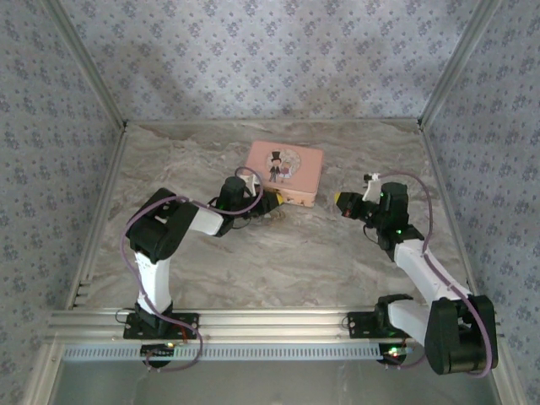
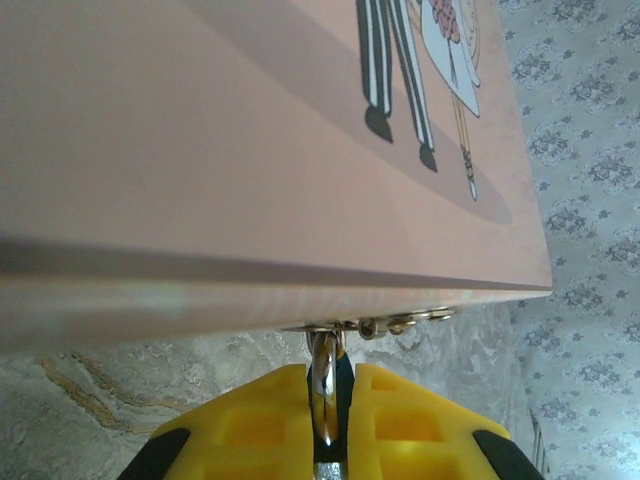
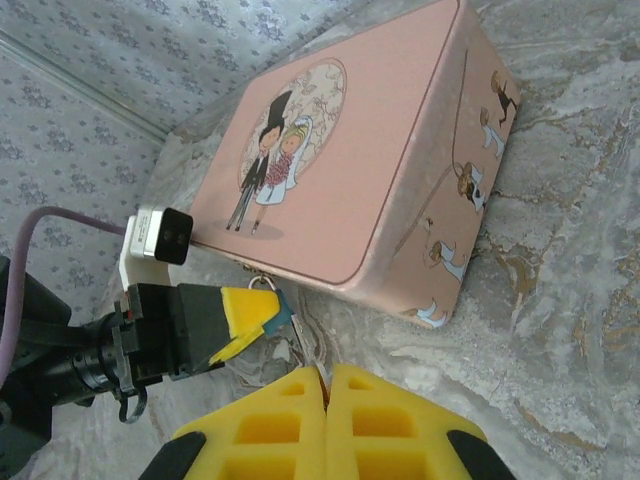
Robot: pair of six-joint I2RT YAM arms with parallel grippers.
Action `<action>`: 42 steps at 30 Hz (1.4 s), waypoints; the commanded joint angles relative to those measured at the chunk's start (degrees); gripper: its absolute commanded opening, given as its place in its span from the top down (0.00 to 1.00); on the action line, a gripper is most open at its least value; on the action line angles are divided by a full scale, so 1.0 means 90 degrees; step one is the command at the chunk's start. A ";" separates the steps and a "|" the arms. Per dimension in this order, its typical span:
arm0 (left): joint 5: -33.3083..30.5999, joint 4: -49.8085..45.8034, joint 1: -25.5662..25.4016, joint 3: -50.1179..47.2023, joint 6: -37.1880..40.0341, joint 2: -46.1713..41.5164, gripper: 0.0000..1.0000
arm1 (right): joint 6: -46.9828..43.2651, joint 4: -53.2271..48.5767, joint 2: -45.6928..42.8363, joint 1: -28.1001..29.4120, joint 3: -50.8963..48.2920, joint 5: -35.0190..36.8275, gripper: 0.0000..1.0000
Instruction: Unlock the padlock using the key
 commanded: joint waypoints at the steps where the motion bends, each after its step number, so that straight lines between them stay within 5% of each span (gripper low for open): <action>1: 0.0112 0.0173 -0.0046 0.0277 -0.0320 -0.0217 1.00 | 0.0149 -0.0029 -0.0060 -0.0029 -0.0098 -0.0105 1.00; 12: -0.0003 0.0157 -0.0046 0.0503 -0.0677 -0.0206 1.00 | 0.0895 0.0668 0.0099 0.0209 -0.0236 -0.0300 1.00; 31: -0.0416 -0.1709 -0.0017 0.1066 -0.0716 -0.0613 1.00 | 0.3309 -0.0222 0.0211 0.0602 0.0515 -0.0224 1.00; 42: -0.0311 -0.2288 0.0074 0.1338 -0.1054 -0.0823 1.00 | 0.3791 0.1676 0.0877 0.1493 -0.0242 0.0441 1.00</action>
